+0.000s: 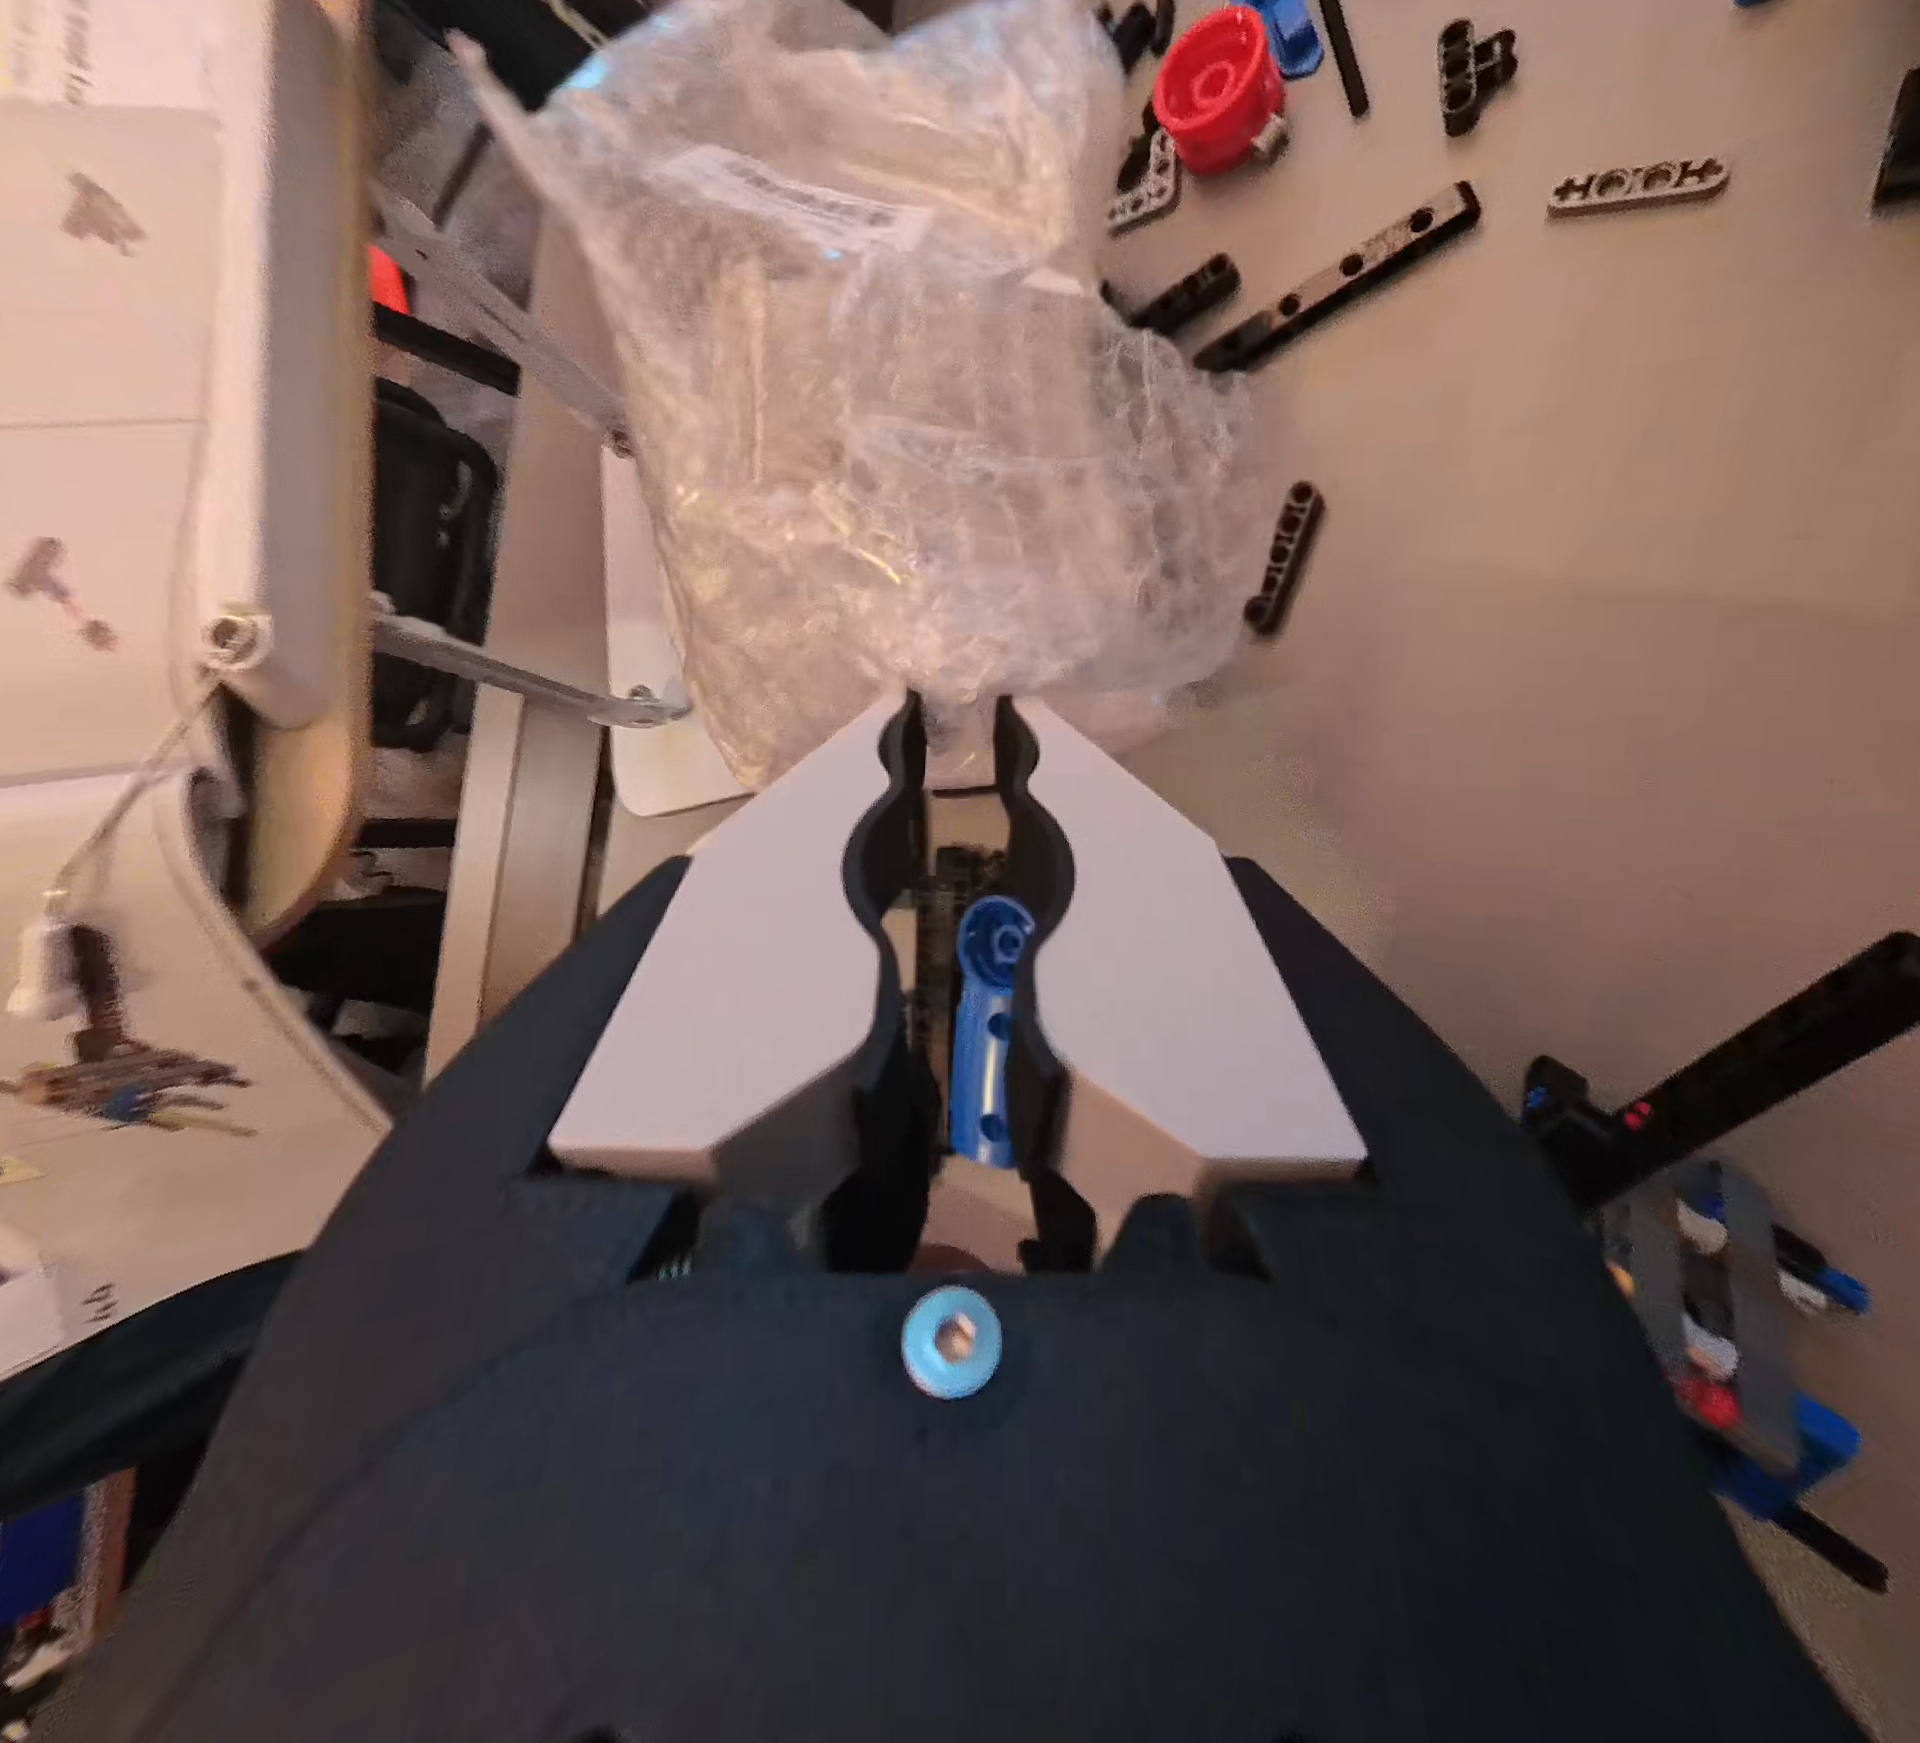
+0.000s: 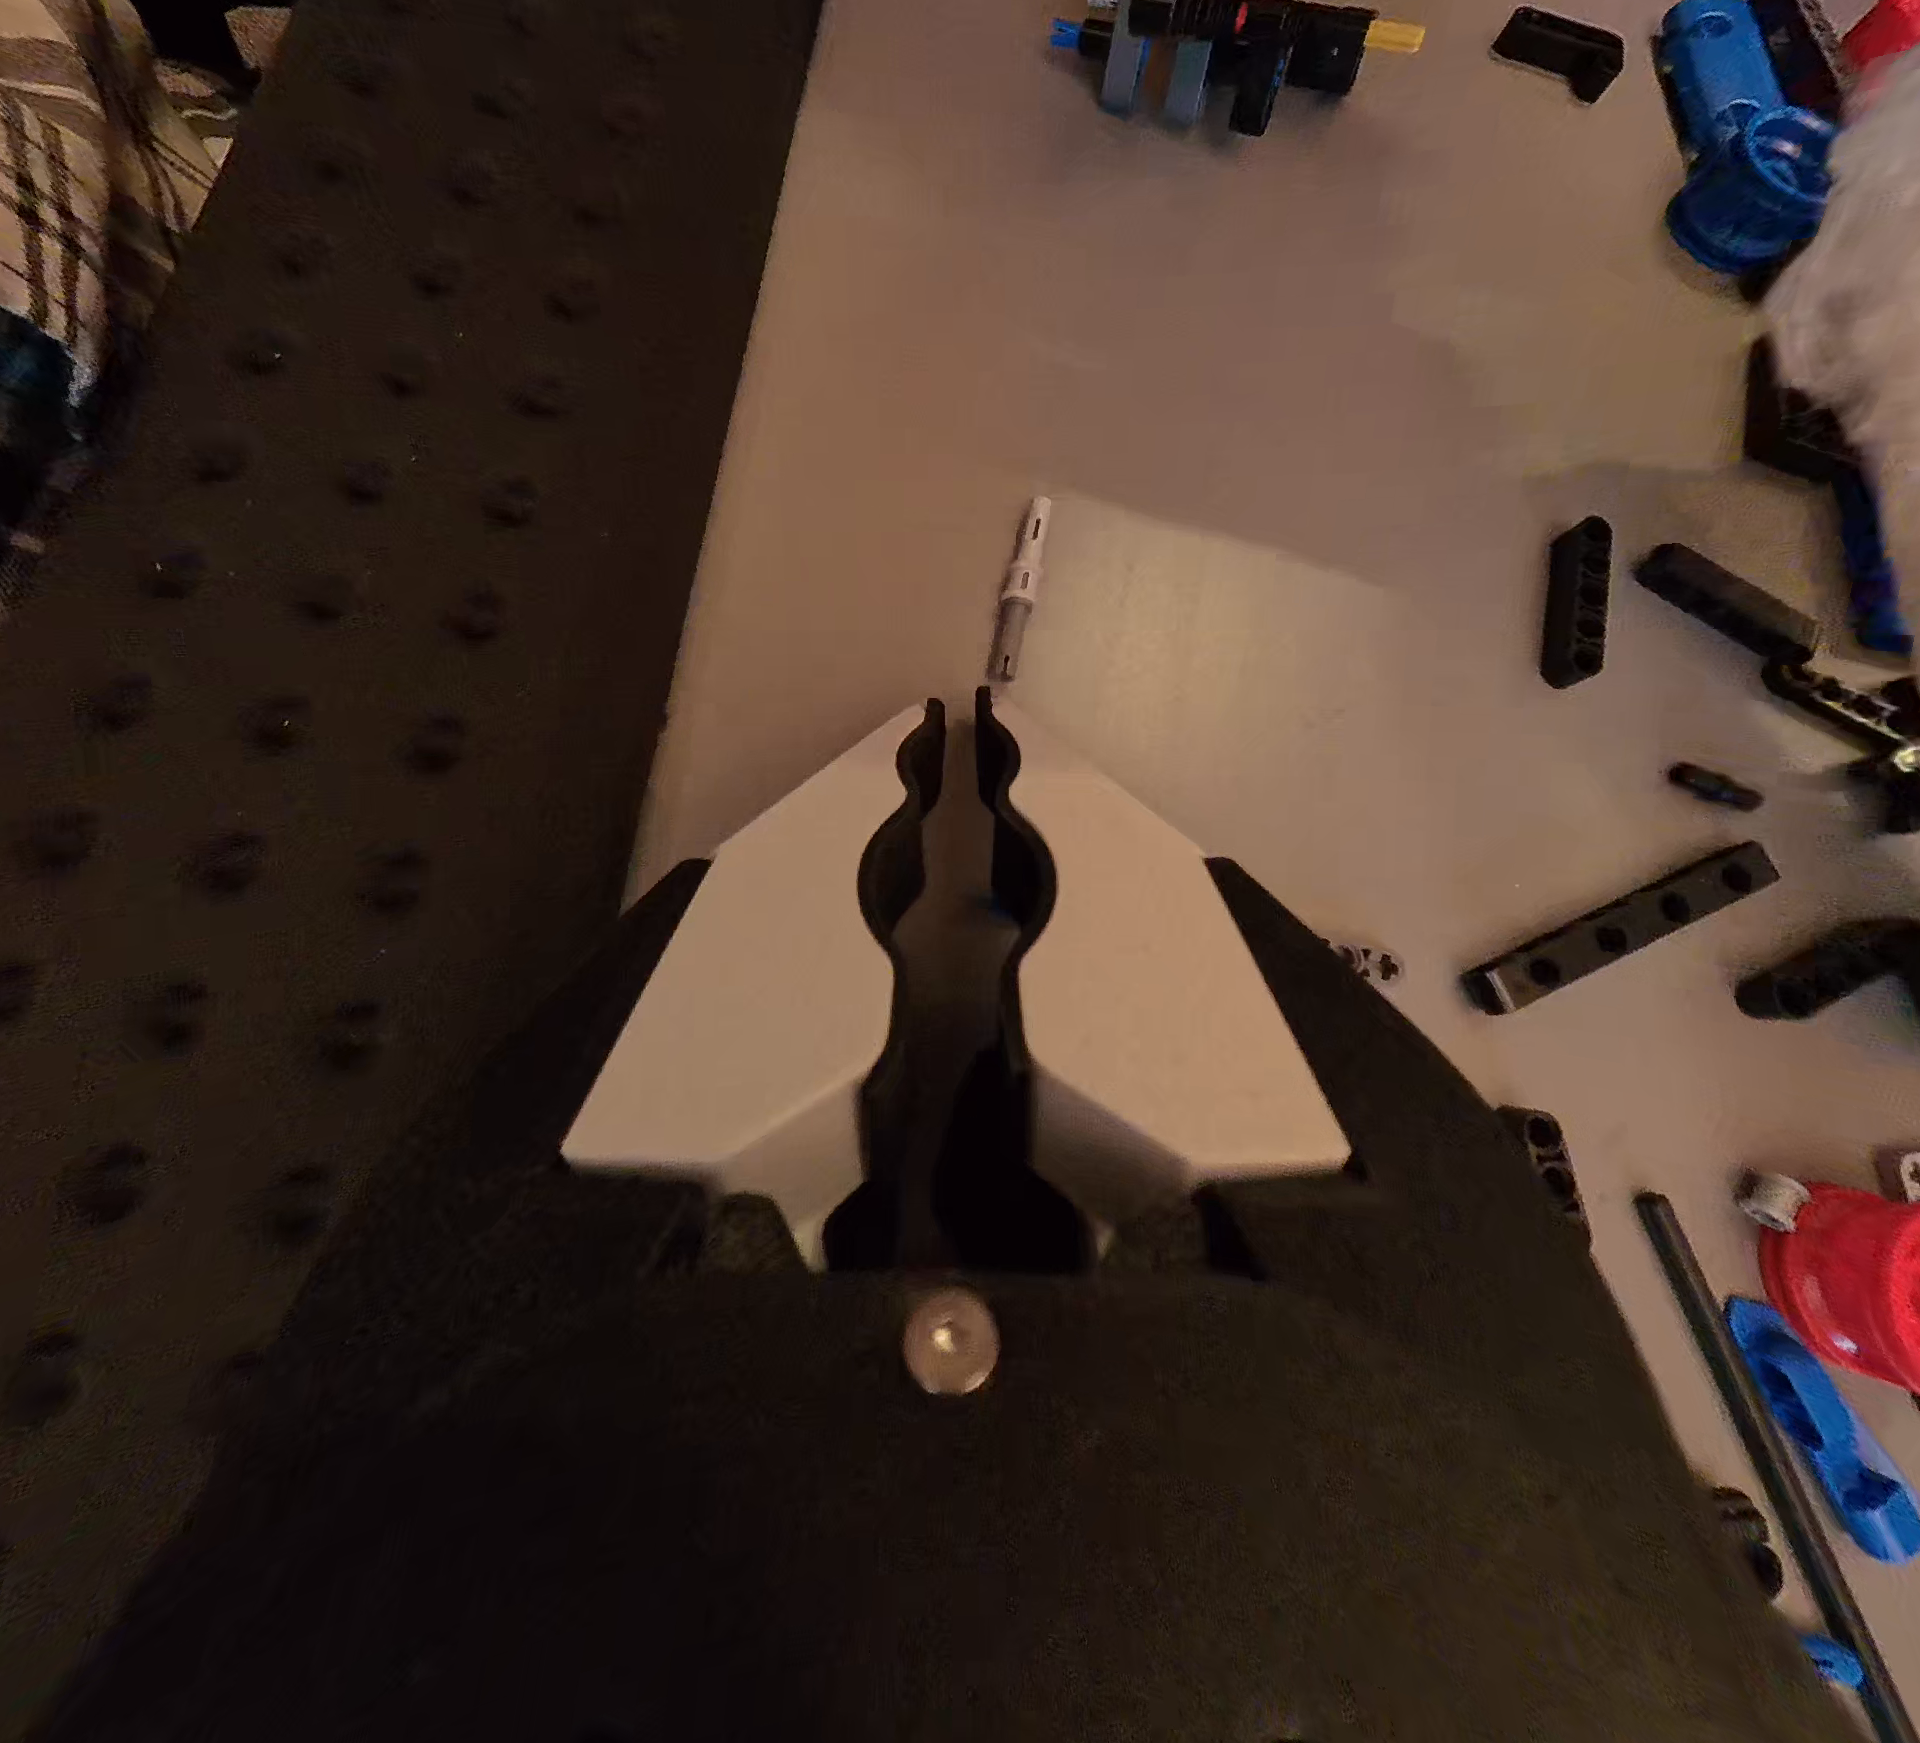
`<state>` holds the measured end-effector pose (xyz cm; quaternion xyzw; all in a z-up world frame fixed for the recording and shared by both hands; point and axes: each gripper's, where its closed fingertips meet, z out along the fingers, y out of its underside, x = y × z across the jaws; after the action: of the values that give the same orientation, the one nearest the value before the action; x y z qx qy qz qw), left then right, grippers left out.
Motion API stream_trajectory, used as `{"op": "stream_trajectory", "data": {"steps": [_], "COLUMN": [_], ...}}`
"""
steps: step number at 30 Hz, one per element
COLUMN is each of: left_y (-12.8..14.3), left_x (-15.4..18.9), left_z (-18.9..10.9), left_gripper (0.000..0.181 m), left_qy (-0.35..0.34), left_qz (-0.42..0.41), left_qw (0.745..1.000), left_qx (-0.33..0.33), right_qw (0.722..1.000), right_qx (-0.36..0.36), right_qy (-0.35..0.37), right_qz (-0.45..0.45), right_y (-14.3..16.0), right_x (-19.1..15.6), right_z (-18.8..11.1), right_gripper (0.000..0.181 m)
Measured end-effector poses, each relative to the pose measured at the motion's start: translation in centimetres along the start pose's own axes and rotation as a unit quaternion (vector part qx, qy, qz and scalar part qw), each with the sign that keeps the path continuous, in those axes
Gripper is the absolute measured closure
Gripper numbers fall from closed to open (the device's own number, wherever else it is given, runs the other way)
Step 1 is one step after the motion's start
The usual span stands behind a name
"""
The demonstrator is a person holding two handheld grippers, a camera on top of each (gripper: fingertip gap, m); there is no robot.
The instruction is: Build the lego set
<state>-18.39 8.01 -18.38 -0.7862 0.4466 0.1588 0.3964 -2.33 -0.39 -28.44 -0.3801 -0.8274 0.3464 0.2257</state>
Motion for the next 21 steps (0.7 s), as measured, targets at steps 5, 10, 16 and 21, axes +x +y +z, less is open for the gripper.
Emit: {"op": "stream_trajectory", "data": {"steps": [5,10,16,21], "left_y": [-0.6,2.2,11.2,23.4], "left_x": [-1.6,-4.1,-9.7,-14.5], "left_z": [-4.2,-13.7,-24.9,-32.2], "left_gripper": [0.176,0.176,0.176,0.176], "left_qy": [-0.042,-0.082,-0.194,-0.304], "left_qz": [0.022,-0.010,-0.090,-0.174], "left_qw": [0.999,0.997,0.975,0.927], "left_qx": [0.010,-0.008,-0.062,-0.132], "right_qw": [1.000,1.000,1.000,0.999], "right_qx": [0.003,0.004,0.005,-0.002], "right_qy": [-0.003,-0.003,-0.003,0.000], "right_qz": [0.004,0.013,0.029,0.039], "right_y": [0.0,-0.1,-0.1,0.0], "right_x": [0.0,0.1,0.5,0.7], "right_z": [-0.1,-0.1,0.0,0.2], "right_gripper": [0.178,0.178,0.179,0.179]}}
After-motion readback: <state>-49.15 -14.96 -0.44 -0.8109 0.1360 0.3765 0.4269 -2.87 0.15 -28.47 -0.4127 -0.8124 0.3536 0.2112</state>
